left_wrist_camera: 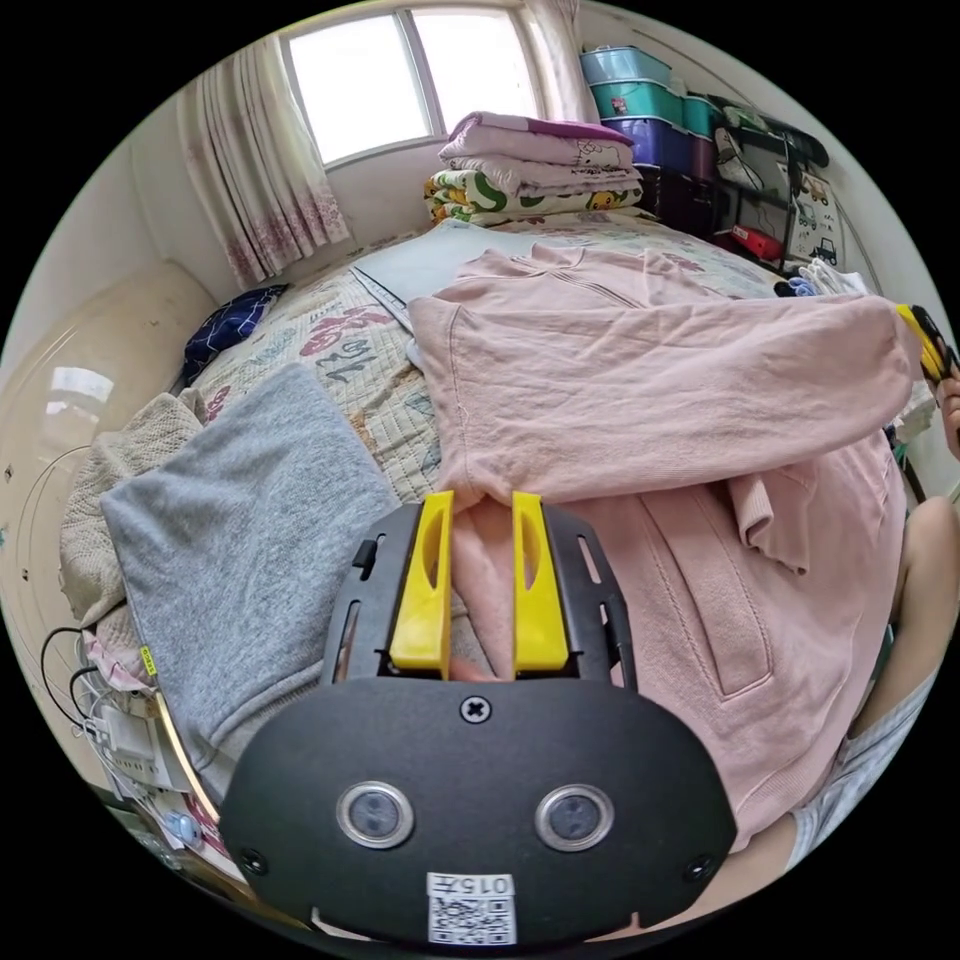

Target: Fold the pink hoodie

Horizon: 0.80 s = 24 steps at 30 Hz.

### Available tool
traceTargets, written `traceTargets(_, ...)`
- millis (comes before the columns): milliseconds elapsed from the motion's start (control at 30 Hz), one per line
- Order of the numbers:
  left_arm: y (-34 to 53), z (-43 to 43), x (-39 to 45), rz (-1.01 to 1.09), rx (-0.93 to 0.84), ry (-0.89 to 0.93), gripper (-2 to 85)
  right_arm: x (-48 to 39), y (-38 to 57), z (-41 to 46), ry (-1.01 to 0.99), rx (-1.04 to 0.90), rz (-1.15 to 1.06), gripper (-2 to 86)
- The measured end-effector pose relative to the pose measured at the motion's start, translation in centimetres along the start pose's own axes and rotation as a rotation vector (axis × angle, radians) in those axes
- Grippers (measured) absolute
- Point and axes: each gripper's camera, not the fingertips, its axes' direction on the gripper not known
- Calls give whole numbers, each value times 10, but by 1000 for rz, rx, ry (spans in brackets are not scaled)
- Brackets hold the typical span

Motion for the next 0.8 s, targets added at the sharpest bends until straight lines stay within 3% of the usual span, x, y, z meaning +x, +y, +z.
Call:
traceTargets(400,17,-16,-12,-25,33,28,85,-19,-2,73,-96,-36,-42,10)
traceTargets(467,18,-8,-17,-51,12,40,86,1,7,74,-41,-20,-32,11)
traceTargets(633,21,16,-19,-95,-39,-36,71,110,37,45,392,101,133,24)
traceTargets(800,12,32,-7,-78,-91,-106,64,131,62,72,526,88,21,55)
